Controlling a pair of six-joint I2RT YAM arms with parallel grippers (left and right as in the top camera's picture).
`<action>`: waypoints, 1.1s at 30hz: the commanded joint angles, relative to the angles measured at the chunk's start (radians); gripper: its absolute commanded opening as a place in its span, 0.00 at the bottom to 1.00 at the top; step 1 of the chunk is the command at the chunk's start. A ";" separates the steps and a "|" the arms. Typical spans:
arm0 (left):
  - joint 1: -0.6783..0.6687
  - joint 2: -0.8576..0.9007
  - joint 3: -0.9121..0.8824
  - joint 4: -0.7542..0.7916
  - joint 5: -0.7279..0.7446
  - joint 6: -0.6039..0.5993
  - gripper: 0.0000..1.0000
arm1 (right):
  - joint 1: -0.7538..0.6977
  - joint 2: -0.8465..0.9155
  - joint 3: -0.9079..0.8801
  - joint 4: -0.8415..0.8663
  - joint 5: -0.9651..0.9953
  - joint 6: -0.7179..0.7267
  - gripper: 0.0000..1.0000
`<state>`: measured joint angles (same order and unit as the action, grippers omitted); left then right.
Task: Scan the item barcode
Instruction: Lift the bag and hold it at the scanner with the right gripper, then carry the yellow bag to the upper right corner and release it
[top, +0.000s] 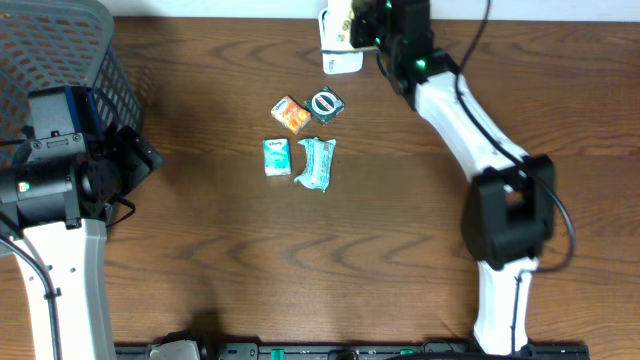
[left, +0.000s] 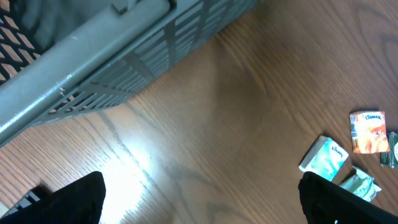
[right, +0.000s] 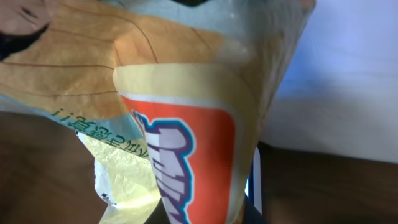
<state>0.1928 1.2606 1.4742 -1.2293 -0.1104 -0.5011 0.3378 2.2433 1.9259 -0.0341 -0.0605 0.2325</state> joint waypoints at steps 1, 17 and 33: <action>0.003 0.000 0.002 -0.001 -0.003 -0.010 0.98 | 0.013 0.102 0.138 0.005 0.032 -0.013 0.01; 0.003 0.000 0.002 -0.001 -0.003 -0.010 0.98 | 0.006 0.182 0.211 0.016 0.066 -0.066 0.01; 0.003 0.000 0.002 -0.001 -0.003 -0.010 0.98 | -0.328 -0.017 0.213 -0.570 0.191 -0.301 0.01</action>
<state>0.1928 1.2606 1.4742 -1.2293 -0.1104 -0.5014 0.0765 2.2795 2.1124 -0.5533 0.0956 0.0425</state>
